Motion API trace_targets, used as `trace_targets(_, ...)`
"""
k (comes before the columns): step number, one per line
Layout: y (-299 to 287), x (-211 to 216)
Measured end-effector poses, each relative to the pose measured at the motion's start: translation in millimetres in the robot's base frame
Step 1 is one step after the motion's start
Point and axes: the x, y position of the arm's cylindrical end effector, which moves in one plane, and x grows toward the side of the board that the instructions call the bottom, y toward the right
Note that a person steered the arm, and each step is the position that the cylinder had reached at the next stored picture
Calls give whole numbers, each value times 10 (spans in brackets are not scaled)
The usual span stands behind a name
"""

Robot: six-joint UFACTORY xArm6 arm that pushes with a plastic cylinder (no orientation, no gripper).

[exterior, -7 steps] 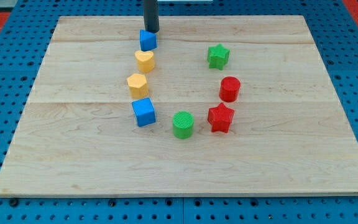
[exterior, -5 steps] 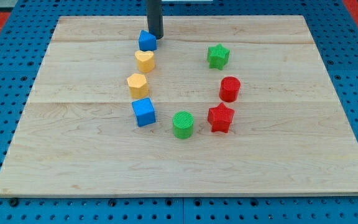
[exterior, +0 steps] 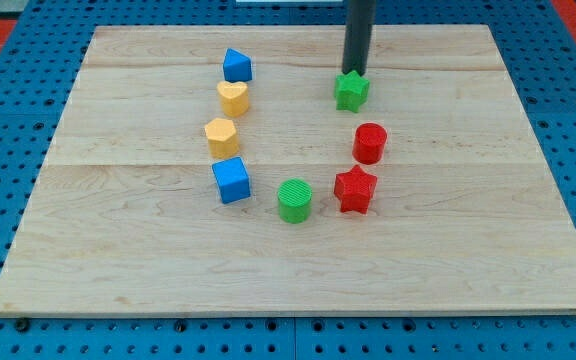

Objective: Move the green star to the top side of the red circle

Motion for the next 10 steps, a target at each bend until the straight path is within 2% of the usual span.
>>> trace_targets(1,-2,351)
trace_targets(3,-40,111)
trace_targets(4,-483,313)
trace_targets(5,-642,301)
trace_targets(7,-824,690)
trace_targets(9,-326,641)
trace_targets(10,-265,614)
